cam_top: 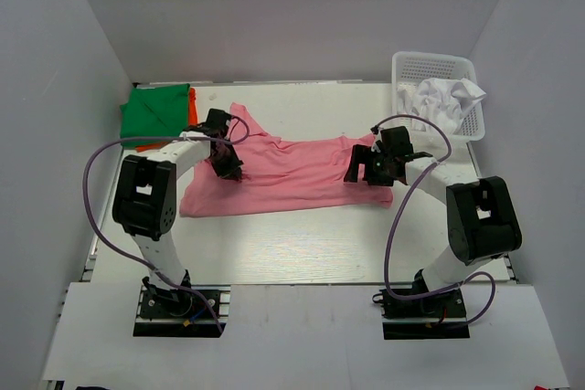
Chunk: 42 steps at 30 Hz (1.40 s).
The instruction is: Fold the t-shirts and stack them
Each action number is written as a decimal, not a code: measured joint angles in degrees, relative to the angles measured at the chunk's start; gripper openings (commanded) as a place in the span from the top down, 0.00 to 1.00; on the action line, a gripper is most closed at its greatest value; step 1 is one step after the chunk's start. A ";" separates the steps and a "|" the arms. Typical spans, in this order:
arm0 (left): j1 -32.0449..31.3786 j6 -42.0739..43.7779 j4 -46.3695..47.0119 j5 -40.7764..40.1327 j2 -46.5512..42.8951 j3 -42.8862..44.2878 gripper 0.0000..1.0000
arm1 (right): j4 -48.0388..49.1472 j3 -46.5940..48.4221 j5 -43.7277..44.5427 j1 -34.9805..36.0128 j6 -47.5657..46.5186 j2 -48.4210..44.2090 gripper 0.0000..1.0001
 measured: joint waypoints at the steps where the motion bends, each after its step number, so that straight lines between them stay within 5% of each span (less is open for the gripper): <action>1: 0.00 0.13 -0.11 -0.26 0.09 0.87 0.91 | -0.02 0.00 0.15 0.00 0.00 0.00 0.10; 4: 0.00 0.15 -0.44 -1.11 0.59 3.30 1.00 | -0.09 0.00 0.46 0.00 -0.02 0.00 0.10; 14: -0.31 5.90 -1.81 -1.79 6.95 11.39 0.98 | -0.28 0.81 0.83 0.00 -0.02 1.40 0.10; 18: -0.90 13.55 -2.84 -0.63 13.84 20.92 0.74 | -0.70 1.16 0.81 0.00 0.00 1.64 0.10; 19: -1.22 15.43 -3.21 -0.44 15.56 23.65 0.63 | -0.92 1.46 0.85 0.00 -0.02 1.81 0.10; 20: -1.55 16.83 -3.39 -0.39 17.05 26.01 0.35 | -1.07 1.68 0.85 0.00 -0.02 1.99 0.10; 23: -2.54 20.81 -4.42 -0.44 19.30 30.45 0.00 | -1.57 2.19 1.01 0.00 -0.02 2.29 0.10; 30: -3.39 23.91 -5.66 -3.65 18.36 31.52 0.00 | -1.62 2.80 1.16 0.00 -0.20 2.29 0.10; 42: -1.92 21.51 0.68 -8.59 7.72 13.84 0.00 | -1.66 3.04 2.29 0.00 -2.12 2.19 0.10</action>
